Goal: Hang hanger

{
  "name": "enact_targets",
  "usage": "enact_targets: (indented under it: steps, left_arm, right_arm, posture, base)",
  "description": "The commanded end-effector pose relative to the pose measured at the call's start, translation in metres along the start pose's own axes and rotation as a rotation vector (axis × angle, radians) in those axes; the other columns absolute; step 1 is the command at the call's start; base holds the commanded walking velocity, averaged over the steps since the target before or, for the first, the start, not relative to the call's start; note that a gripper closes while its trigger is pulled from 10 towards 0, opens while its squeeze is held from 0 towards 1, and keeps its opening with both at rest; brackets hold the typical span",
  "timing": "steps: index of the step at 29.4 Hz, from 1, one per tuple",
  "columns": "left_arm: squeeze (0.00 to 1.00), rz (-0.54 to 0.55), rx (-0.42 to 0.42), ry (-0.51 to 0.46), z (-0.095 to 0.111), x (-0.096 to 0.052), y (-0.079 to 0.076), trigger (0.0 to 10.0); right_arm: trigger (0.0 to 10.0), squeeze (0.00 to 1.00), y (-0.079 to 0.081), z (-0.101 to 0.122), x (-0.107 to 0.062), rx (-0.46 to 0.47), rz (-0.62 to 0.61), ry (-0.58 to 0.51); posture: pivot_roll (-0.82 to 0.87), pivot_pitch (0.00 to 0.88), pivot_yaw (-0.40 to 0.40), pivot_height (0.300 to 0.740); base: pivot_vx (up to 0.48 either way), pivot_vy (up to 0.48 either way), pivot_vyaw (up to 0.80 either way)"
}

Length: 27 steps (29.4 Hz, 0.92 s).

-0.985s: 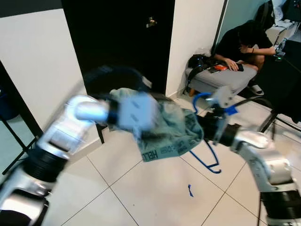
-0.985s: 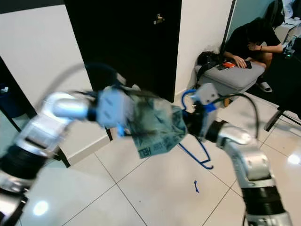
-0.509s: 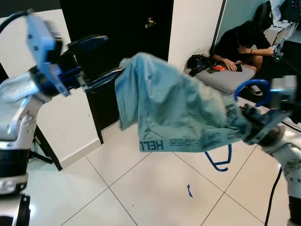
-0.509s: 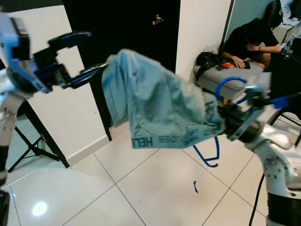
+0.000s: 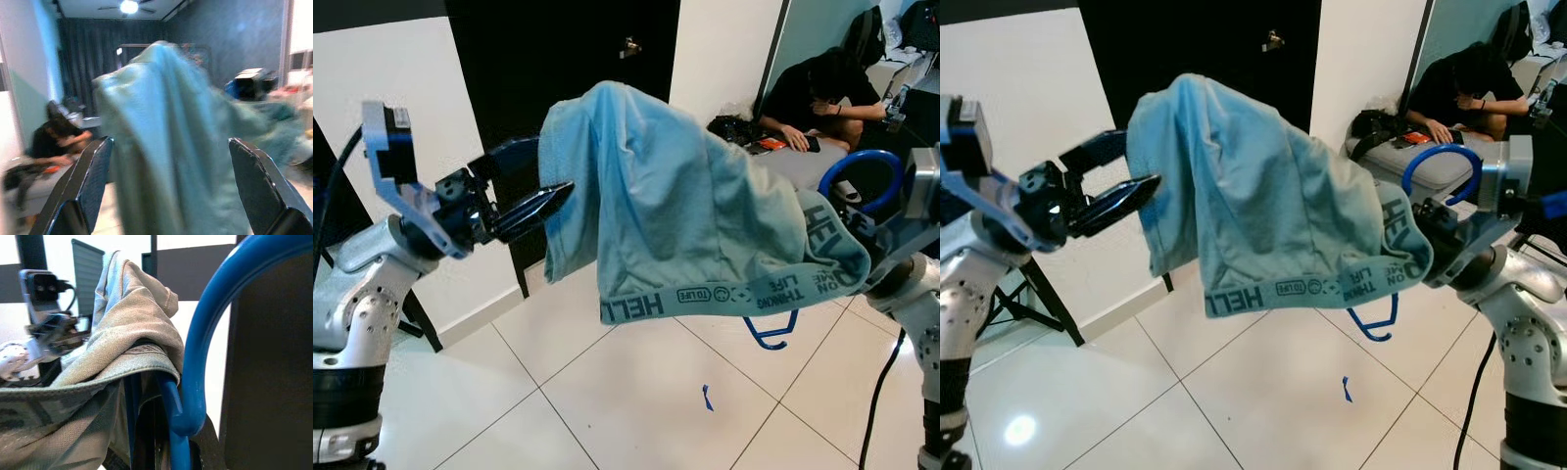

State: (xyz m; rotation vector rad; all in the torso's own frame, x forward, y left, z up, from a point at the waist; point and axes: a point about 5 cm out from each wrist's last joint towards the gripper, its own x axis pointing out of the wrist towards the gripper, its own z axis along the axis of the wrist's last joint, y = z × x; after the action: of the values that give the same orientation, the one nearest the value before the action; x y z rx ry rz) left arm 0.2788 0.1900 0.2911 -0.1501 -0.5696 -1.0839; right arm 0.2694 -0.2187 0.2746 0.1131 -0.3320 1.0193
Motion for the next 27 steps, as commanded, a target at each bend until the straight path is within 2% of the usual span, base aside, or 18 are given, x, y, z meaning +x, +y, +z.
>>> enact_targets:
  steps: [1, 5, 8, 9, 11, 20, 21, 27]
  left_arm:
    - [0.0, -0.009, -0.026, -0.029, 0.005, -0.004, -0.002, 10.0]
    - [0.0, 0.01, -0.041, -0.007, -0.001, -0.002, -0.003, 10.0]
    - [0.0, 0.036, -0.039, 0.063, -0.024, 0.008, -0.009, 10.0]
    - [0.0, 0.036, -0.039, 0.063, -0.024, 0.008, -0.009, 10.0]
    - [0.0, 0.081, -0.042, 0.11, -0.043, 0.016, -0.012, 10.0]
    - [0.0, 0.167, -0.016, 0.168, -0.06, 0.021, -0.008, 10.0]
    - [0.0, 0.185, -0.005, 0.184, -0.064, 0.022, -0.007, 0.0]
    - [0.0, 0.137, -0.006, 0.153, -0.057, 0.021, -0.013, 0.0]
  right_arm:
    - [10.0, 0.0, -0.002, 0.004, 0.0, -0.004, -0.006, 0.002]
    - [10.0, 0.0, -0.001, 0.003, 0.002, 0.001, -0.003, 0.002]
    - [10.0, 0.0, 0.0, 0.002, 0.004, 0.005, 0.006, -0.002]
    - [10.0, 0.0, 0.0, 0.002, 0.004, 0.005, 0.006, -0.002]
    - [10.0, 0.0, 0.001, 0.002, 0.007, 0.008, 0.019, -0.007]
    - [10.0, 0.0, 0.004, 0.003, 0.01, 0.012, 0.04, -0.014]
    - [10.0, 0.0, 0.005, 0.004, 0.01, 0.01, 0.042, -0.017]
    - [10.0, 0.0, 0.004, 0.004, 0.009, 0.005, 0.022, -0.021]
  posture:
    - [0.01, 0.0, -0.021, 0.74]
    - [0.01, 0.0, -0.021, 0.74]
    - [0.01, 0.0, -0.022, 0.74]
    - [0.01, 0.0, -0.022, 0.74]
    - [0.01, 0.0, -0.022, 0.74]
    - [0.01, 0.0, -0.02, 0.74]
    - [0.01, 0.0, -0.018, 0.74]
    - [0.01, 0.0, -0.021, 0.74]
  base:
    - [0.0, 0.0, 0.0]
    - [0.0, 0.0, 0.0]
    - [0.0, 0.0, 0.0]
    - [0.0, 0.0, 0.0]
    - [0.0, 0.0, 0.0]
    - [0.0, 0.0, 0.0]
    - [0.0, 0.0, 0.0]
    - [0.0, 0.0, 0.0]
